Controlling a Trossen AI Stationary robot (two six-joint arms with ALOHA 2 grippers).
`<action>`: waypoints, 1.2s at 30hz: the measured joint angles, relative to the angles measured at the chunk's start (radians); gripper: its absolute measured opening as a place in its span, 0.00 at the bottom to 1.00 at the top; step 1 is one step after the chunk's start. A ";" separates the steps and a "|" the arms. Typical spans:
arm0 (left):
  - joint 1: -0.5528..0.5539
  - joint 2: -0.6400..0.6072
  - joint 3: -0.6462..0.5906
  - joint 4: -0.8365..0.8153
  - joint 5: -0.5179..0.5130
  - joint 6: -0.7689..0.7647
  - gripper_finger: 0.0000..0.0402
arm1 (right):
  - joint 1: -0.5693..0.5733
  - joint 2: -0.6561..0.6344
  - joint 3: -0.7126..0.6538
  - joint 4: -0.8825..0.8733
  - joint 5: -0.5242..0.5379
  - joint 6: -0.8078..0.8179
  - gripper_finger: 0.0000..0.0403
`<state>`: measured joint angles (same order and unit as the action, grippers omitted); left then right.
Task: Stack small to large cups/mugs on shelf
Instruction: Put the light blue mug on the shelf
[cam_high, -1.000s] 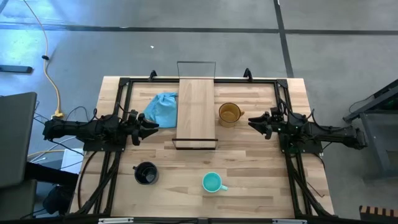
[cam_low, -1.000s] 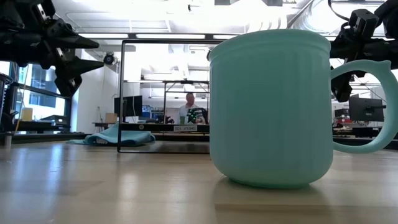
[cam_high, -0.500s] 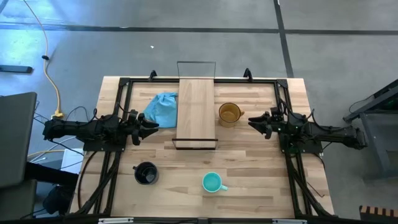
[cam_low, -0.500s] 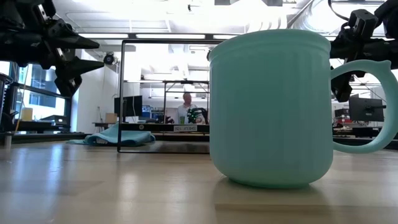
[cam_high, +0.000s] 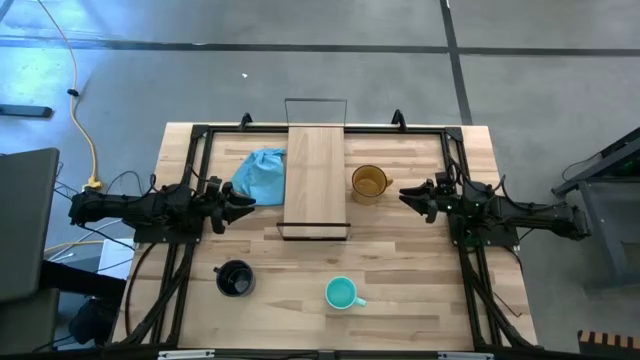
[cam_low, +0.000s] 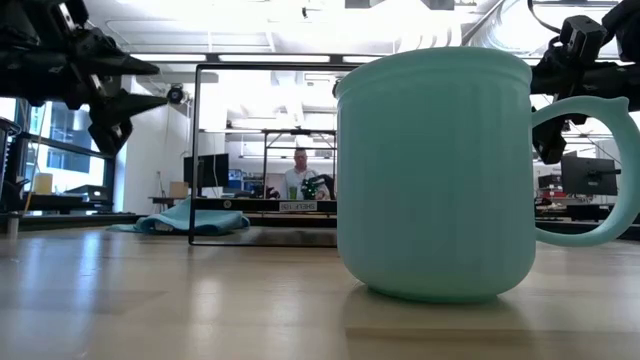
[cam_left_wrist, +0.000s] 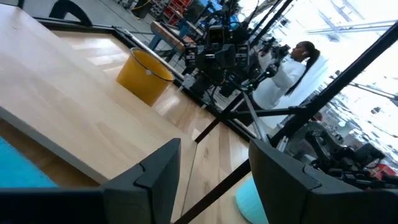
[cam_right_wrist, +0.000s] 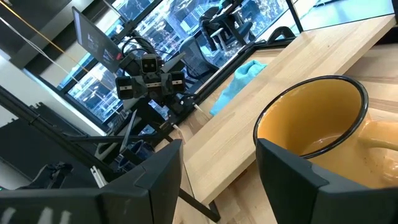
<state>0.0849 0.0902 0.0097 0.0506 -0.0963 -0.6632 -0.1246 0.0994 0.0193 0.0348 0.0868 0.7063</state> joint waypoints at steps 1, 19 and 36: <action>0.000 0.000 0.000 0.018 0.021 0.001 0.45 | 0.000 0.000 0.000 0.006 0.000 0.000 0.48; 0.000 0.000 0.000 0.295 0.182 0.070 0.45 | 0.001 0.000 0.000 0.352 -0.089 -0.210 0.48; 0.000 0.052 0.201 0.256 0.186 0.307 0.45 | 0.001 0.000 0.000 0.387 -0.090 -0.278 0.48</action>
<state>0.0849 0.1418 0.2103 0.3067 0.0896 -0.3561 -0.1238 0.0994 0.0196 0.4221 -0.0036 0.4283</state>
